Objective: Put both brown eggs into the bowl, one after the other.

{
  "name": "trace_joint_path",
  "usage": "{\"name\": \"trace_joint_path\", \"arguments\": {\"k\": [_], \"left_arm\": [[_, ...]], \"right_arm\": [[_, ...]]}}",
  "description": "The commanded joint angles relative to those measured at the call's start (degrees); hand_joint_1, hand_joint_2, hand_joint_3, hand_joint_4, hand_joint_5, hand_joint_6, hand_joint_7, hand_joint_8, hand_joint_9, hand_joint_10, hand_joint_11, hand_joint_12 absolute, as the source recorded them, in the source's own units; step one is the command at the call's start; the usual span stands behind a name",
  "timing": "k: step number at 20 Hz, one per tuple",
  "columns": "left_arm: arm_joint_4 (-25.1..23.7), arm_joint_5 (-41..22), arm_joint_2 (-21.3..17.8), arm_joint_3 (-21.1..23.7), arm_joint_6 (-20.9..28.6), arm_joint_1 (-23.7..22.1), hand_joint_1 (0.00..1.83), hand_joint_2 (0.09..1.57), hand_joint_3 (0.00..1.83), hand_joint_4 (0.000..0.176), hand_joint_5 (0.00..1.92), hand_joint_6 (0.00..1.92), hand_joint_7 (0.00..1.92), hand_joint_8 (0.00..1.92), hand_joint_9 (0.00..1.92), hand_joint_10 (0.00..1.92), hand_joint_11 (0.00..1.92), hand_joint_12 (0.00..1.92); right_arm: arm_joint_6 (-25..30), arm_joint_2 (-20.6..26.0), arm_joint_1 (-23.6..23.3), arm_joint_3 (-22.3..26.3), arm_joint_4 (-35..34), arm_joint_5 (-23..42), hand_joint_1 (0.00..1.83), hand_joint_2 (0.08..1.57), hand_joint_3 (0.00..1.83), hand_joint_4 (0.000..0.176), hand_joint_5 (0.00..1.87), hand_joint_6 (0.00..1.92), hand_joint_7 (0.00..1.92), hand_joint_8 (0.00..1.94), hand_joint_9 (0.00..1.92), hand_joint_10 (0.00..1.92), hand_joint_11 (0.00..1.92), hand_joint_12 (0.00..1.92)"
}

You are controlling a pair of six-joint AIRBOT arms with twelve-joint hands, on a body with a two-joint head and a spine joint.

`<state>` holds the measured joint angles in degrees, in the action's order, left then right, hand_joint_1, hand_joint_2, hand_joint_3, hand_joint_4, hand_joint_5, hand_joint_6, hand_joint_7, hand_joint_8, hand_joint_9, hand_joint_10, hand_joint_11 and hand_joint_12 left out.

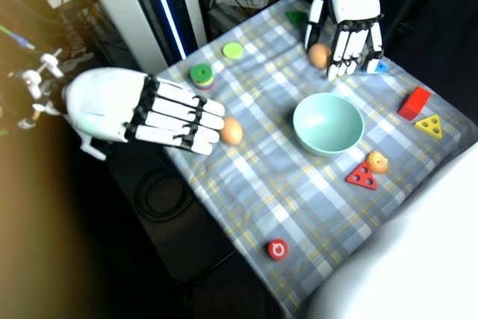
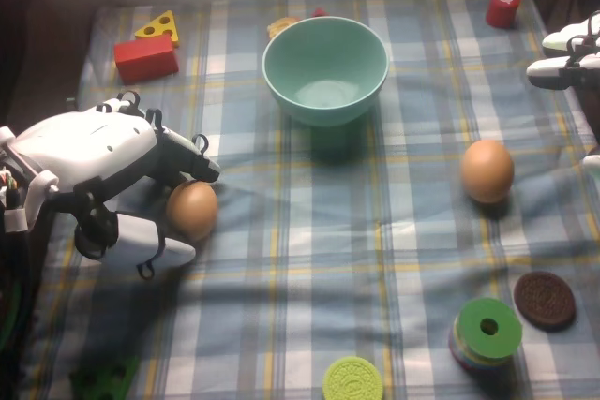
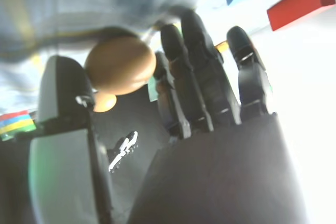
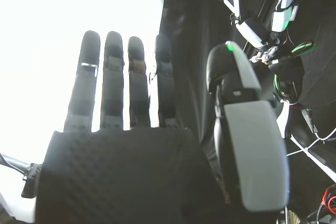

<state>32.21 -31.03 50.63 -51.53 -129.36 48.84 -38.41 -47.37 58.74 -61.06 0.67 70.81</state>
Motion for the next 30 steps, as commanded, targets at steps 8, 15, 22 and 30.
{"name": "trace_joint_path", "arguments": {"k": [8,15,22,30], "left_arm": [[0.26,-3.34,0.87,-0.1,0.11,-0.32,1.01,1.12,0.0,0.166,0.97,0.98,1.08,0.35,1.0,0.05,0.0,0.79],[1.86,-6.33,1.0,-0.07,0.52,-0.82,1.0,1.11,0.0,0.176,0.98,0.97,1.26,0.13,1.11,0.1,0.01,0.95],[0.71,-10.81,4.62,-4.23,2.3,-10.29,1.08,1.01,0.0,0.176,1.22,0.56,1.32,0.02,1.13,0.09,0.1,0.56],[1.2,0.75,14.65,-15.85,1.52,-21.06,1.08,0.91,0.0,0.061,1.03,0.06,1.14,0.11,1.01,0.08,0.05,0.6]], "right_arm": [[0.62,0.29,-0.05,-0.25,-1.66,6.88,0.61,1.27,0.0,0.0,0.48,0.01,0.44,0.0,0.43,0.01,0.22,0.64],[0.64,0.27,0.17,-0.25,-1.96,6.88,0.61,1.27,0.0,0.0,0.51,0.0,0.46,0.0,0.46,0.0,0.27,0.6],[0.64,0.25,0.18,-0.35,-2.08,6.9,0.63,1.27,0.0,0.0,0.52,0.0,0.48,0.01,0.48,0.01,0.29,0.58],[0.64,-0.49,0.13,-0.87,-1.96,6.92,0.67,1.27,0.0,0.0,0.51,0.0,0.49,0.0,0.49,0.0,0.28,0.58]]}}
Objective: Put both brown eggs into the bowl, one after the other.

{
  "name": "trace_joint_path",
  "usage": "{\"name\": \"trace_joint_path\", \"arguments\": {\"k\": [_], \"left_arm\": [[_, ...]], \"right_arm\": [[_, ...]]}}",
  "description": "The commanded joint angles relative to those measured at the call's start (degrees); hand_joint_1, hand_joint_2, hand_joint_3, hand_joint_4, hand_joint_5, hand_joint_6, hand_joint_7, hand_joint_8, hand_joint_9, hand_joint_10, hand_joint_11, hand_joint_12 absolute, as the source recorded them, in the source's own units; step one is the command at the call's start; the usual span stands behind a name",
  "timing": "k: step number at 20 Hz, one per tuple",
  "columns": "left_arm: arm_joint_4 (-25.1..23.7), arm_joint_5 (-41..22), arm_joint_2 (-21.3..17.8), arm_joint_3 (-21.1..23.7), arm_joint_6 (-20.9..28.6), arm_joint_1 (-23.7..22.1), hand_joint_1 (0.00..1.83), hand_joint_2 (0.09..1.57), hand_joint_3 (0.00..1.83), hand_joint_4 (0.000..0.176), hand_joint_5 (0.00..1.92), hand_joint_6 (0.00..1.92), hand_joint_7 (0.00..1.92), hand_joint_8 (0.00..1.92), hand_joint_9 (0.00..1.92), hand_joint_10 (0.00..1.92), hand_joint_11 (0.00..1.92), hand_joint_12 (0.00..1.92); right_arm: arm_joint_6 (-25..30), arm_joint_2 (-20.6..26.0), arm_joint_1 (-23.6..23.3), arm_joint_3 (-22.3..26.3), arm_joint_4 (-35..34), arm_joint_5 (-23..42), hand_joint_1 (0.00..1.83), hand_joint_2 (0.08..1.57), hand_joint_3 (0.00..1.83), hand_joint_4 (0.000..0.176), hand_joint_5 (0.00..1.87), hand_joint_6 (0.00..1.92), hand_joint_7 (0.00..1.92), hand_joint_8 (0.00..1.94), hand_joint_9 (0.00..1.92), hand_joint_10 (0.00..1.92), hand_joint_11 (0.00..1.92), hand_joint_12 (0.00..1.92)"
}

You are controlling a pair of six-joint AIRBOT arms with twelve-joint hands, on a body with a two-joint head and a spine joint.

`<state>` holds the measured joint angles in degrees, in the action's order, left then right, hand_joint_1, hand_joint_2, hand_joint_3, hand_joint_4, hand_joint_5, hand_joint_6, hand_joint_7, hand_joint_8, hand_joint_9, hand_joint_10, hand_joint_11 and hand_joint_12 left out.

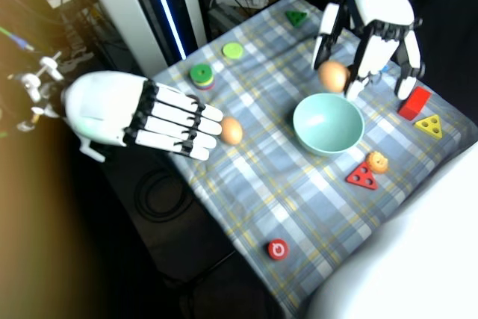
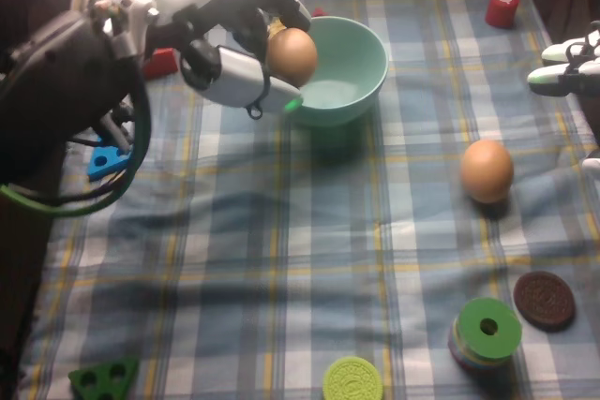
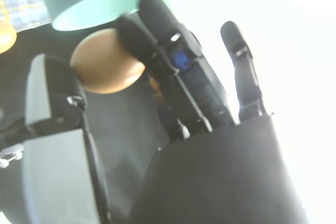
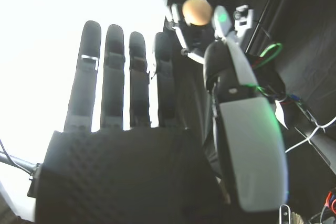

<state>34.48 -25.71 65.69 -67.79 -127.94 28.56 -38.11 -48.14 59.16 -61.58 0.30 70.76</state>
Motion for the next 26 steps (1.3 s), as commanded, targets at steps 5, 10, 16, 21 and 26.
{"name": "trace_joint_path", "arguments": {"k": [5,10,16,21,26], "left_arm": [[1.15,-2.76,1.6,-2.34,-0.15,-1.62,0.95,0.95,0.01,0.176,0.77,0.01,1.0,0.03,0.93,0.05,0.19,0.64],[0.57,-3.8,1.48,-1.52,-0.16,-1.54,0.83,1.05,0.0,0.162,0.54,0.0,0.79,0.0,0.79,0.0,0.12,0.84],[-5.3,-13.98,-3.66,6.13,7.35,2.84,0.82,0.96,0.0,0.135,0.61,0.0,0.75,0.0,0.8,0.01,0.05,0.74],[-13.23,-28.17,-12.5,15.15,21.09,10.1,0.56,0.93,0.0,0.139,0.34,0.0,0.39,0.0,0.42,0.0,0.0,0.49],[-15.72,-34.17,-17.34,20.14,24.09,15.61,0.75,0.82,0.0,0.047,0.46,0.0,0.38,0.0,0.34,0.01,0.0,0.43]], "right_arm": [[0.33,0.13,-0.41,-0.47,-1.37,6.96,0.65,1.27,0.0,0.012,0.49,0.0,0.47,0.0,0.48,0.0,0.23,0.72],[0.33,0.09,-0.41,-0.46,-1.37,6.97,0.64,1.27,0.0,0.001,0.49,0.0,0.46,0.0,0.48,0.0,0.24,0.73],[0.34,-0.48,-0.42,-0.51,-1.25,6.91,0.67,1.26,0.0,0.0,0.48,0.0,0.44,0.0,0.47,0.0,0.23,0.73],[2.97,-2.03,-3.21,-2.39,2.63,2.7,0.66,1.11,0.0,0.012,0.47,0.0,0.42,0.0,0.42,0.0,0.15,0.76],[5.95,-5.23,-9.09,-6.04,9.24,-6.09,0.66,1.05,0.0,0.054,0.49,0.0,0.45,0.0,0.44,0.0,0.11,0.83]]}}
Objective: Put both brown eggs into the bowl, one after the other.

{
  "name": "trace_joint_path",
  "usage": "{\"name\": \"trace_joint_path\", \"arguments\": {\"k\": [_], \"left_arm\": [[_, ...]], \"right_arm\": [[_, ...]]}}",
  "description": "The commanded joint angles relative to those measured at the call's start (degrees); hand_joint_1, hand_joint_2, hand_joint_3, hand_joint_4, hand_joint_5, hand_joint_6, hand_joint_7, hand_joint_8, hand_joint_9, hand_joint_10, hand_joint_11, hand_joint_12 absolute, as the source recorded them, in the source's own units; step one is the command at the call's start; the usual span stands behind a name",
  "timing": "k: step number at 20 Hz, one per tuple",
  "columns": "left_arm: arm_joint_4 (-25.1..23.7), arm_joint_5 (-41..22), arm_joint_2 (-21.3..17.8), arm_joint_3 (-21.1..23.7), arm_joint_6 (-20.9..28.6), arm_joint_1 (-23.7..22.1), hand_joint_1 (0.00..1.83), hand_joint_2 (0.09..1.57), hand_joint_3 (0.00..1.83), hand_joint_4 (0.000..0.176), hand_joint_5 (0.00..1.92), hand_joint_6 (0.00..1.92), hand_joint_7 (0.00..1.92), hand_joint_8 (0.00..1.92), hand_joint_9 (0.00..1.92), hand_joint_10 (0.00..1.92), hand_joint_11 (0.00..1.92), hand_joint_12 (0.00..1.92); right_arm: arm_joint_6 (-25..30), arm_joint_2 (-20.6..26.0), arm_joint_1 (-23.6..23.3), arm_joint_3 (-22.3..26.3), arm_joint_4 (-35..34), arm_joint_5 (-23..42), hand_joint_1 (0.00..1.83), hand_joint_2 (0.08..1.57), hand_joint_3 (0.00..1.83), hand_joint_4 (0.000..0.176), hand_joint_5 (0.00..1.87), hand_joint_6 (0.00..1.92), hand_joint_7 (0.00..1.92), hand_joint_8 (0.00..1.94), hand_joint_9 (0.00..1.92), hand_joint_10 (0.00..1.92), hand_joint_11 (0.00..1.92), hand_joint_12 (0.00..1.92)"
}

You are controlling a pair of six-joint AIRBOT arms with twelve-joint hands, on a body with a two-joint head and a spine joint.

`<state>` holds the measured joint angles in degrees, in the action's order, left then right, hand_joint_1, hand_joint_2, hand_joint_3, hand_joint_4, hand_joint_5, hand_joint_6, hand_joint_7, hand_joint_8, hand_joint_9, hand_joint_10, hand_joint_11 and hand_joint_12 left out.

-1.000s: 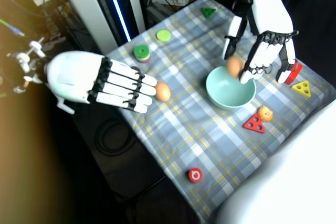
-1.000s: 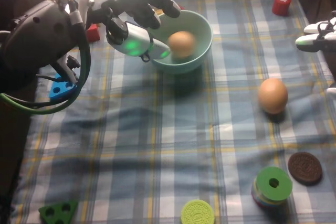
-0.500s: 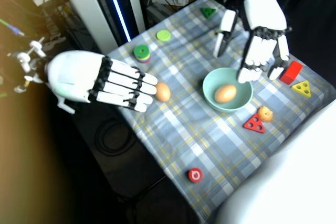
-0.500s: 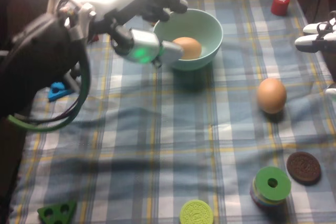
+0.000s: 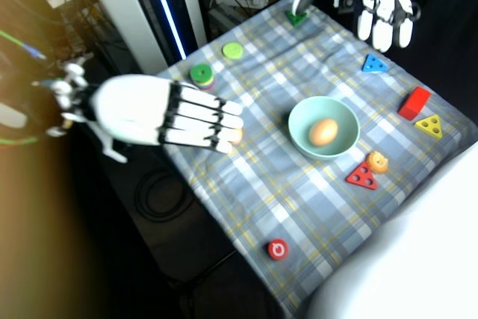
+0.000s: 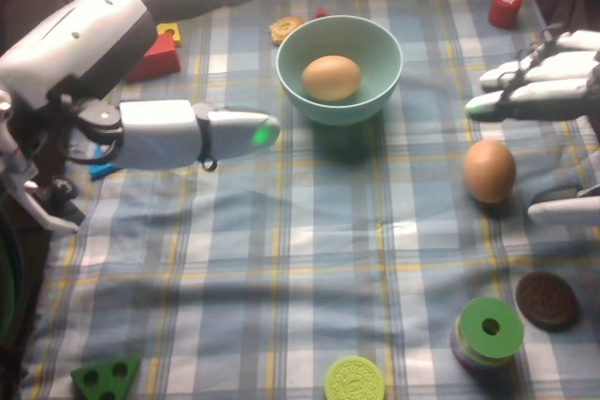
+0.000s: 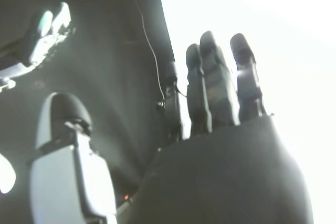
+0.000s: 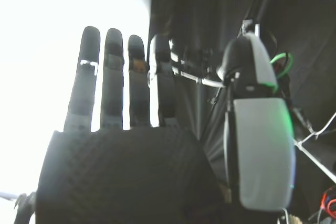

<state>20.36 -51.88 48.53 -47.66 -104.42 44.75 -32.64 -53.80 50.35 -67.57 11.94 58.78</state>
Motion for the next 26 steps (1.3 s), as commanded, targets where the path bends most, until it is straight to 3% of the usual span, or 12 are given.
{"name": "trace_joint_path", "arguments": {"k": [1,2,4,5,6,7,10,13,19,20,23,26], "left_arm": [[-1.76,-8.39,-0.33,0.27,0.57,-0.35,0.76,0.81,0.0,0.054,0.46,0.0,0.38,0.0,0.36,0.01,0.0,0.44],[-1.93,-8.64,-0.41,0.45,0.57,-0.2,0.77,0.79,0.0,0.06,0.49,0.0,0.41,0.0,0.39,0.01,0.0,0.46],[-2.06,-9.25,-0.61,0.85,0.57,0.24,0.76,0.79,0.0,0.099,0.47,0.0,0.42,0.0,0.42,0.01,0.0,0.48],[-2.04,-9.61,-0.83,1.06,0.57,0.57,0.76,0.8,0.0,0.109,0.47,0.0,0.42,0.0,0.44,0.01,0.0,0.51],[-1.93,-9.78,-0.98,1.18,0.58,0.79,0.76,0.8,0.0,0.107,0.47,0.0,0.42,0.0,0.45,0.01,0.0,0.57],[-1.86,-9.84,-1.05,1.23,0.64,0.92,0.76,0.8,0.0,0.107,0.46,0.0,0.42,0.0,0.45,0.0,0.0,0.6],[-1.86,-9.83,-1.06,1.36,1.3,1.28,0.72,0.82,0.0,0.108,0.47,0.0,0.48,0.01,0.49,0.01,0.0,0.62],[-2.03,-10.13,-1.07,1.47,1.31,1.39,0.72,0.83,0.0,0.119,0.45,0.0,0.5,0.0,0.51,0.01,0.0,0.65],[-2.03,-10.38,-1.06,1.59,1.31,1.47,0.68,0.84,0.0,0.122,0.46,0.0,0.49,0.01,0.48,0.0,0.0,0.65],[-2.03,-10.39,-1.06,1.59,1.31,1.47,0.7,0.84,0.0,0.137,0.44,0.0,0.5,0.01,0.5,0.01,0.0,0.65],[-2.01,-10.4,-1.01,1.64,1.31,1.46,0.63,0.87,0.0,0.143,0.44,0.0,0.52,0.0,0.52,0.01,0.0,0.66],[-1.98,-10.29,-1.0,1.66,1.32,1.47,0.67,0.86,0.0,0.143,0.44,0.0,0.55,0.0,0.53,0.0,0.0,0.64]], "right_arm": [[0.64,0.14,-1.06,-0.55,-1.2,4.33,0.6,1.07,0.0,0.057,0.5,0.0,0.47,0.0,0.46,0.0,0.09,0.9],[0.79,0.0,-1.78,-0.88,-0.17,3.15,0.55,1.09,0.01,0.087,0.45,0.0,0.47,0.0,0.49,0.01,0.12,0.93],[1.19,-0.1,-3.69,-1.52,2.95,-0.34,0.55,1.11,0.0,0.126,0.37,0.0,0.42,0.0,0.49,0.0,0.2,0.86],[1.59,-0.43,-4.95,-2.0,4.88,-2.37,0.54,1.12,0.0,0.126,0.37,0.0,0.43,0.0,0.52,0.0,0.29,0.85],[2.14,-0.83,-5.7,-2.47,6.36,-3.67,0.59,1.1,0.0,0.156,0.35,0.0,0.45,0.0,0.52,0.0,0.3,0.91],[2.32,-1.25,-6.2,-2.79,7.29,-4.46,0.63,1.08,0.0,0.166,0.35,0.0,0.46,0.0,0.53,0.0,0.29,0.95],[2.32,-2.54,-7.94,-3.76,9.76,-7.17,0.8,1.05,0.0,0.149,0.37,0.0,0.39,0.0,0.49,0.0,0.29,0.93],[2.32,-3.1,-9.59,-4.41,12.17,-9.92,0.84,1.07,0.01,0.175,0.32,0.0,0.37,0.0,0.46,0.0,0.26,0.91],[2.32,-3.13,-10.67,-4.62,14.11,-12.04,0.9,1.08,0.0,0.176,0.31,0.0,0.37,0.0,0.43,0.0,0.24,0.7],[2.32,-3.13,-10.68,-4.63,14.17,-12.17,0.99,1.06,0.0,0.176,0.32,0.0,0.35,0.0,0.43,0.0,0.24,0.65],[2.32,-3.35,-10.69,-4.62,14.31,-12.55,0.97,1.09,0.0,0.176,0.35,0.0,0.41,0.01,0.48,0.01,0.25,0.62],[2.32,-3.6,-10.69,-4.63,14.34,-12.68,1.03,1.1,0.0,0.134,0.48,0.0,0.6,0.0,0.7,0.01,0.36,0.87]]}}
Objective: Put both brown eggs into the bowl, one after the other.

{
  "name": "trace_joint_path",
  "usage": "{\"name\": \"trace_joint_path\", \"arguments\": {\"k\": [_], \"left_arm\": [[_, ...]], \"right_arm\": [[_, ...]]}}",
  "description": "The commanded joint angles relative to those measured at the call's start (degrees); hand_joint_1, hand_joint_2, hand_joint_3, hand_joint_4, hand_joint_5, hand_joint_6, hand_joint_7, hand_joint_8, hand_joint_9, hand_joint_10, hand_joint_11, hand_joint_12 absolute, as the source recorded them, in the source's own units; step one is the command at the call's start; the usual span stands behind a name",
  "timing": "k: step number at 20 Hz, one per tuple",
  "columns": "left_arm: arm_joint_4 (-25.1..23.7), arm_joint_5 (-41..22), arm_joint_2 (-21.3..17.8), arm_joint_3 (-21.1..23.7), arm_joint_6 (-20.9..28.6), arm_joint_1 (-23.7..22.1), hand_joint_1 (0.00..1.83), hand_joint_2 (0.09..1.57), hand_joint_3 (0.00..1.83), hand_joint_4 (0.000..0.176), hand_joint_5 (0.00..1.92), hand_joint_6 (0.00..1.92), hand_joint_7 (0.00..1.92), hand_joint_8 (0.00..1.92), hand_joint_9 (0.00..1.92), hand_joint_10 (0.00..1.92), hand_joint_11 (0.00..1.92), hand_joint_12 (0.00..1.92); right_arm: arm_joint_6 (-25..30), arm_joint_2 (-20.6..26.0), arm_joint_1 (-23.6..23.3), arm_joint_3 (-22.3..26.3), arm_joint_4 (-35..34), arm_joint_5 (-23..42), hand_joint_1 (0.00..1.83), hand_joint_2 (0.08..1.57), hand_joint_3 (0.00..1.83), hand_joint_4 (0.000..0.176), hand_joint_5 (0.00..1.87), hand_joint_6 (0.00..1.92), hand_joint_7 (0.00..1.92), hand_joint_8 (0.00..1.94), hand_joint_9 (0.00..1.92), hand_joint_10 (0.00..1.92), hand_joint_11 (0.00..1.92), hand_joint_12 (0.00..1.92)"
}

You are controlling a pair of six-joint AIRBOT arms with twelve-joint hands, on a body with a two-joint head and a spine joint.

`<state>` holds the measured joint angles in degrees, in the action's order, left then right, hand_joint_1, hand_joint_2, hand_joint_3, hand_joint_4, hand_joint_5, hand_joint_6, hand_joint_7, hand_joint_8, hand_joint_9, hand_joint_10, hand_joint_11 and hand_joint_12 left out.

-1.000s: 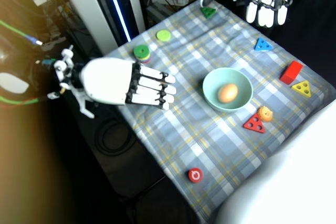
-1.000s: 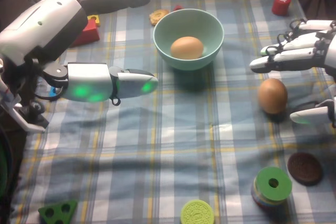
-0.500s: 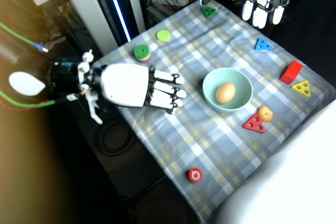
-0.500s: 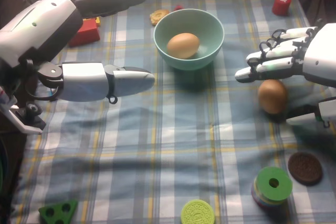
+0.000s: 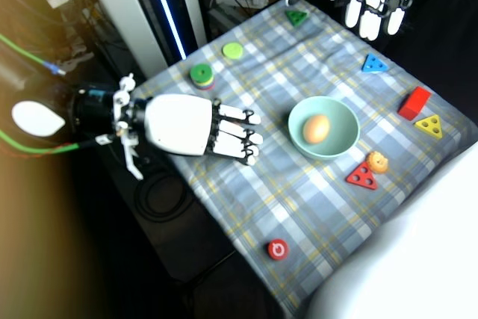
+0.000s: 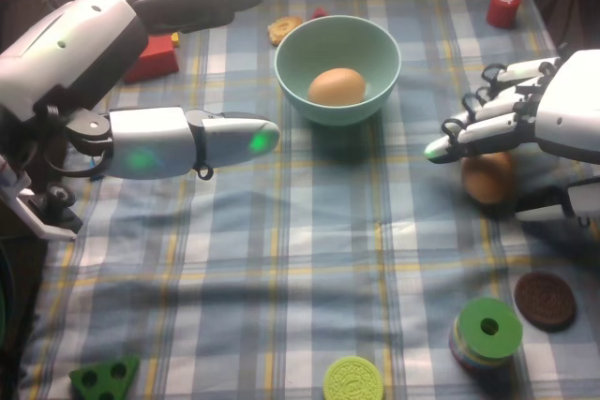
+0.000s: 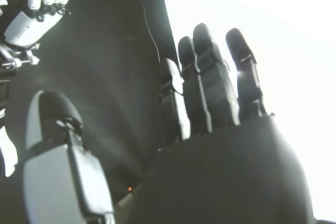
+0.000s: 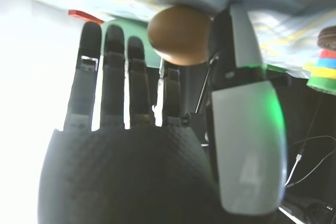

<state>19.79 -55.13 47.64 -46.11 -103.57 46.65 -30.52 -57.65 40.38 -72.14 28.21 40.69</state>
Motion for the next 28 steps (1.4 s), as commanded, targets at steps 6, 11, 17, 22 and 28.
{"name": "trace_joint_path", "arguments": {"k": [6,11,17,22,28], "left_arm": [[-1.14,-7.02,-0.05,0.1,0.47,-0.4,0.71,0.85,0.0,0.133,0.47,0.0,0.55,0.0,0.54,0.0,0.0,0.66],[-0.84,-6.98,-0.05,0.1,0.47,-0.22,0.74,0.83,0.0,0.138,0.45,0.0,0.55,0.0,0.55,0.0,0.0,0.7],[-0.18,-7.09,-0.08,0.13,0.47,0.21,0.8,0.8,0.0,0.133,0.46,0.0,0.53,0.0,0.53,0.0,0.0,0.66],[0.16,-7.4,-0.08,0.18,0.47,0.46,0.77,0.8,0.0,0.108,0.5,0.02,0.54,0.0,0.55,0.01,0.0,0.65],[0.73,-7.89,-0.18,0.11,0.47,0.77,0.67,0.87,0.01,0.085,0.51,0.0,0.51,0.0,0.53,0.0,0.0,0.66]], "right_arm": [[0.2,-0.07,-0.72,-0.05,-1.93,5.42,1.06,1.11,0.0,0.045,0.79,0.01,0.89,0.0,0.89,0.21,0.48,1.3],[0.2,-0.09,-0.92,-0.06,-2.64,5.68,1.17,1.09,0.0,0.0,1.05,0.8,0.91,1.3,0.91,1.41,0.7,1.78],[0.2,0.02,-0.92,-0.66,-10.23,13.27,1.16,1.07,0.0,0.0,1.07,0.81,1.02,1.01,0.92,1.41,0.83,1.75],[-2.67,-1.87,-4.51,-1.89,-15.69,18.85,1.27,1.08,0.0,0.0,1.06,0.62,1.09,1.04,1.08,0.76,0.84,1.28],[-4.38,-9.22,-12.87,-7.28,-15.42,15.1,1.2,1.07,0.0,0.0,1.12,0.69,0.85,1.47,0.64,1.68,0.38,1.9]]}}
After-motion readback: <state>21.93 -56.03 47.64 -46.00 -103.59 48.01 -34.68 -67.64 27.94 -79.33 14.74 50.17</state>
